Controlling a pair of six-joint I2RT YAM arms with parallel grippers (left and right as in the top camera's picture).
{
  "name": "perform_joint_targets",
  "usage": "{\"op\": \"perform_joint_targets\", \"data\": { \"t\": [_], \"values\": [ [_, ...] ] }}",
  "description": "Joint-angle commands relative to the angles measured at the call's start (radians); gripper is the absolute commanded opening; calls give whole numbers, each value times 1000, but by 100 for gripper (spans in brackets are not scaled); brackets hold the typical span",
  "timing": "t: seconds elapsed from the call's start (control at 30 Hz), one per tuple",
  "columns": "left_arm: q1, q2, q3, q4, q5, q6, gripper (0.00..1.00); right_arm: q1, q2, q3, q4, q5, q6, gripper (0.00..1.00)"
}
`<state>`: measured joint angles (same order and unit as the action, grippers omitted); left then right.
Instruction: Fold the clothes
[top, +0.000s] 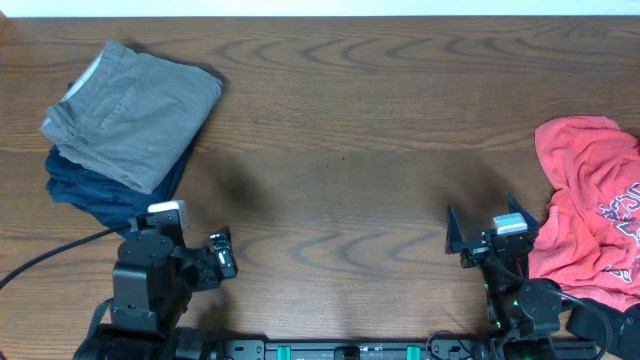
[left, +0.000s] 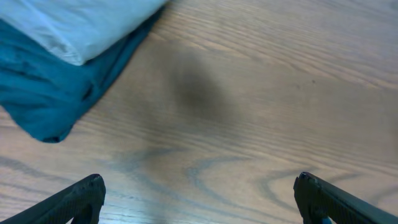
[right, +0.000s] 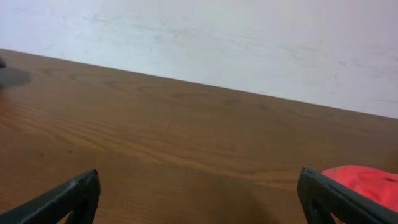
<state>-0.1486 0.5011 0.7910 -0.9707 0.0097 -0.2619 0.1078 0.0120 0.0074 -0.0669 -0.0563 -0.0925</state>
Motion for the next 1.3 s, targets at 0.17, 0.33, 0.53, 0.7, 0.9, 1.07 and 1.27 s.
{"op": "perform_joint_targets", "data": {
  "t": [0.17,0.33,0.53,0.7,0.9,1.07,1.27],
  "values": [
    [81,-145,-175,63,-30,0,98,-12,-6,-2,-2,-12,-17,99],
    [87,-296,-391,279,-30,2,98,-12,-6,-2,-2,-12,-17,99],
    [87,-425,-594,516,-31,3,98,-12,-6,-2,-2,-12,-17,99],
    [87,-479,-716,758,-52,8,98,-12,-5,-2,-2,-12,-17,99],
    [87,-500,-787,932,-55,105,98,-12,-5,-2,-2,-12,-17,99],
    [87,-499,-787,898,-29,104,98,-12,-5,-2,-2,-12,-17,99],
    [87,-497,-787,898,-22,105,98,-12,-5,-2,-2,-12,-17,99]
  ]
}}
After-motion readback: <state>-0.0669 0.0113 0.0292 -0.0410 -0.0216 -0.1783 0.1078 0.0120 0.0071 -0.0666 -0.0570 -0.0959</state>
